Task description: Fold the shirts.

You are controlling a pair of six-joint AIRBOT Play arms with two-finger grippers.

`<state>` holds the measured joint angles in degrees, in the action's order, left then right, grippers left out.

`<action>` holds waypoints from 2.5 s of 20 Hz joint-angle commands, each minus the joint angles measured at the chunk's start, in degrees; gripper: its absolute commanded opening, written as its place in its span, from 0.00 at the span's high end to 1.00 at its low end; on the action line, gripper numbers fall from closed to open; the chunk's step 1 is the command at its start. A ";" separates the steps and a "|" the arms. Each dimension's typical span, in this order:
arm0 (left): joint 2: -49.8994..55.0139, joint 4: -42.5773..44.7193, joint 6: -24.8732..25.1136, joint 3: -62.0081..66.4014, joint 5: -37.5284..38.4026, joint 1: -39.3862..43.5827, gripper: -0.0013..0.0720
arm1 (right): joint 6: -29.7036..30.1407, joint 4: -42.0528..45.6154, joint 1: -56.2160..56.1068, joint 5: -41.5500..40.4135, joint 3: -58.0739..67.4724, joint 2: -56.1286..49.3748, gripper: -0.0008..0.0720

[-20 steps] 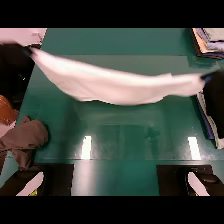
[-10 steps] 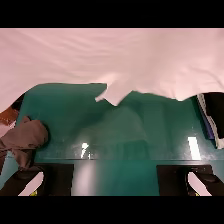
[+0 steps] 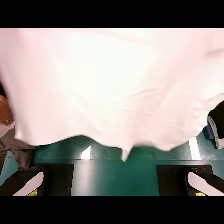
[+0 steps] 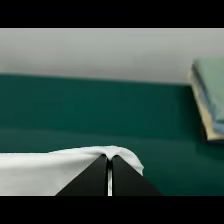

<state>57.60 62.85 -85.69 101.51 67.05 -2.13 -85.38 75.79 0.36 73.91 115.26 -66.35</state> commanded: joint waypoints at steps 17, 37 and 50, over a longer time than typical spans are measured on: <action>30.95 5.35 5.14 -14.45 10.80 -9.64 0.16 | 8.26 -21.31 4.83 9.09 -16.44 -25.53 0.44; 27.69 3.21 11.02 -43.82 8.28 -13.55 0.85 | 8.96 -20.02 11.74 2.36 -63.89 5.42 0.44; 15.78 2.47 10.91 -43.82 4.98 -13.55 0.95 | 4.90 -18.80 14.10 -3.82 -91.86 10.56 0.37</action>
<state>74.48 65.73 -74.61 57.63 72.36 -15.70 -80.34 60.73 16.71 74.56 27.75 -55.99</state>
